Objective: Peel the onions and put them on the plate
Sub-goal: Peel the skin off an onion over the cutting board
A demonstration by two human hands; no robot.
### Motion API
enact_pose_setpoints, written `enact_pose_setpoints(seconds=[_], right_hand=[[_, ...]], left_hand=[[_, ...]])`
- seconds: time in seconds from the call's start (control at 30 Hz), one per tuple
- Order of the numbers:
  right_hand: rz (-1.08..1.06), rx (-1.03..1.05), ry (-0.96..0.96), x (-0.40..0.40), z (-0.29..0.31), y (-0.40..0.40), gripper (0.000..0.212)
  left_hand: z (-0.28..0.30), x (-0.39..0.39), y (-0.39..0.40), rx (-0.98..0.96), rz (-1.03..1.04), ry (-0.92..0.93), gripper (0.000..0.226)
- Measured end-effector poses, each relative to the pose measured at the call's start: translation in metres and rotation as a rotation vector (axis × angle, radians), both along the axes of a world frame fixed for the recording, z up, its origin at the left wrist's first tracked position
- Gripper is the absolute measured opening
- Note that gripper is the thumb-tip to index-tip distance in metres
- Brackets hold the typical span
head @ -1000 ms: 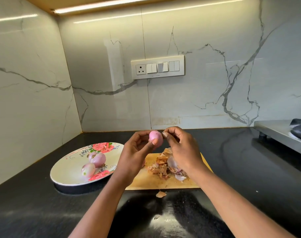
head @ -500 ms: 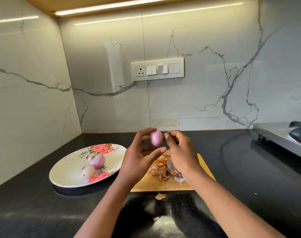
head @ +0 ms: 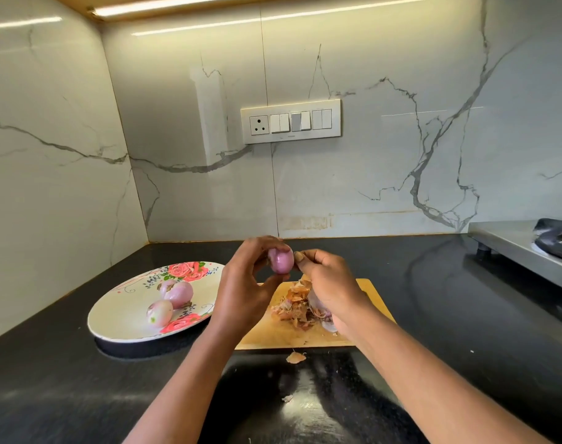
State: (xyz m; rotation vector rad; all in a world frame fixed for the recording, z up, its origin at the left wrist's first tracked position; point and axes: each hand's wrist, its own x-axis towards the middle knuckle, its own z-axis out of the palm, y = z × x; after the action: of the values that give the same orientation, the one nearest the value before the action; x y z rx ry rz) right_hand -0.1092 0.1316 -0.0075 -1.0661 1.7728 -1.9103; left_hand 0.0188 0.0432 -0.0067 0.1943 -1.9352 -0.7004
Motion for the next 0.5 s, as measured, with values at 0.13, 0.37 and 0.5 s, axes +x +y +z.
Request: enact_pose_setpoints(seconds=[0.13, 0.37, 0.5], right_hand=[[0.013, -0.004, 0.060, 0.0000, 0.0026, 0.0028, 0.020], [-0.031, -0.018, 0.159, -0.0043, 0.0050, -0.0004, 0.017], [0.000, -0.016, 0.150, -0.0007, 0.0067, 0.0047, 0.021]], left_hand=[[-0.0001, 0.0014, -0.0003, 0.167, -0.029, -0.037, 0.050], [0.0021, 0.0025, 0.0001, 0.230, -0.004, -0.029, 0.049], [-0.0005, 0.0015, -0.0014, 0.254, 0.030, -0.010, 0.048]])
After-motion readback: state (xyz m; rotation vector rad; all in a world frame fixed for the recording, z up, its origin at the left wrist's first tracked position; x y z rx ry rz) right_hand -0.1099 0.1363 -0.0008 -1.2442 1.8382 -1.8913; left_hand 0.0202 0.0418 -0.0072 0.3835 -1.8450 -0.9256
